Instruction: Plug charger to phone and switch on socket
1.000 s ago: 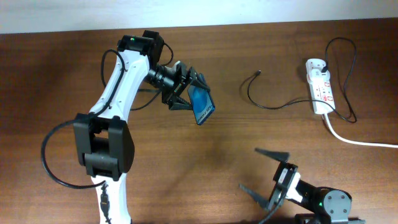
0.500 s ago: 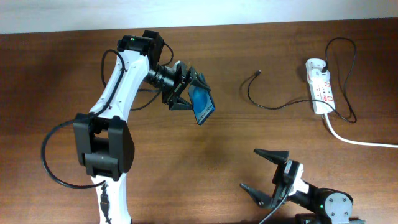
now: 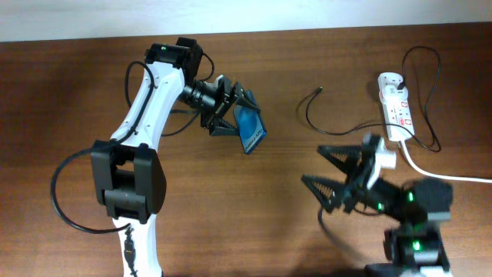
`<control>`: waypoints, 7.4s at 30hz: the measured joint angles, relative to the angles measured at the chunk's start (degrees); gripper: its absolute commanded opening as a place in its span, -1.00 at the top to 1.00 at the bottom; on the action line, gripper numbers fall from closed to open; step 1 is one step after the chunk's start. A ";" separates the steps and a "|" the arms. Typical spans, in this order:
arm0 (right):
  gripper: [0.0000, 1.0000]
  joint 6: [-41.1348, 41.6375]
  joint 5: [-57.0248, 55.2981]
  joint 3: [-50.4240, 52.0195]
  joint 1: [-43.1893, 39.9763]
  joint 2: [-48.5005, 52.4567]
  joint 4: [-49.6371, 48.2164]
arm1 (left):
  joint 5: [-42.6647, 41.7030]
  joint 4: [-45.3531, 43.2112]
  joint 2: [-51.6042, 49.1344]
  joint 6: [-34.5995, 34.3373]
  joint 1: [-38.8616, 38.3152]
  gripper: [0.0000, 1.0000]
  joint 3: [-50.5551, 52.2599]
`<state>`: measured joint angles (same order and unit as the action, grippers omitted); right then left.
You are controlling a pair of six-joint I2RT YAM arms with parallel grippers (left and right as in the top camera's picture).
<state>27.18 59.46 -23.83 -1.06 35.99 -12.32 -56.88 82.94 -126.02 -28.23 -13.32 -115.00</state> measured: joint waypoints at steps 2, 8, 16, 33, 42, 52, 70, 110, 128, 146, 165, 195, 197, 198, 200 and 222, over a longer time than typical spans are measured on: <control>-0.97 0.96 4.15 -5.14 0.00 9.66 0.02 | -0.07 -0.04 0.00 0.00 0.00 -0.20 0.00; -0.97 7.54 9.44 -8.96 0.00 25.16 -0.11 | -0.15 -0.09 0.00 0.00 0.00 -0.20 0.00; -0.97 13.40 3.91 -9.01 0.07 36.94 -1.31 | -0.13 -0.90 0.00 0.00 0.00 -0.20 -0.02; -0.97 19.96 -52.89 -16.02 31.63 12.02 34.91 | -0.13 -0.94 0.00 0.00 0.00 -0.20 -0.09; -0.99 22.38 -67.23 -16.26 39.60 25.51 15.43 | -0.07 -1.11 0.00 0.00 0.00 -0.20 -0.09; -0.84 17.75 -68.50 -16.26 39.74 37.11 -1.81 | -0.11 -1.81 0.00 0.00 0.00 -0.20 -0.09; -0.25 15.47 -68.52 -16.26 40.85 43.69 -11.85 | -0.09 -1.95 0.00 0.00 0.00 -0.20 -0.09; 0.57 15.93 -68.43 -16.68 40.87 47.67 -11.69 | 1.07 -1.97 0.00 -0.02 -0.07 -0.20 -0.09; 0.74 16.15 -69.09 -16.68 40.85 47.71 -11.08 | 1.16 -1.95 0.00 0.00 -0.07 -0.73 -0.09; 0.92 15.93 -64.65 -16.79 33.00 39.52 0.59 | 8.33 8.74 2.62 13.07 21.38 -0.99 -5.22; 0.92 34.38 -56.94 -16.90 31.89 31.56 10.78 | 36.17 6.16 81.88 33.99 38.91 -0.98 7.17; 0.92 64.32 -45.72 -16.87 32.41 43.47 -1.84 | -8.76 -98.66 40.39 -55.63 13.27 -0.50 76.96; 0.92 65.00 -44.85 -16.87 32.83 43.47 -2.32 | -5.66 -98.64 40.39 -62.73 11.28 -0.49 76.96; 0.92 65.29 -44.61 -16.87 33.00 43.47 -2.27 | -4.81 -98.62 40.39 -64.72 10.38 -0.48 76.96; 0.92 65.61 -44.22 -16.87 33.35 43.47 -2.29 | -2.19 -98.64 40.39 -67.65 8.50 -0.39 76.96; 0.90 70.38 -44.85 -17.05 36.74 43.47 -2.21 | 3.85 -99.47 40.39 -73.29 6.56 0.93 76.91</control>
<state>97.56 14.61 -40.88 35.68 79.46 -14.52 -53.04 -16.53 -85.62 -101.51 -6.76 -38.09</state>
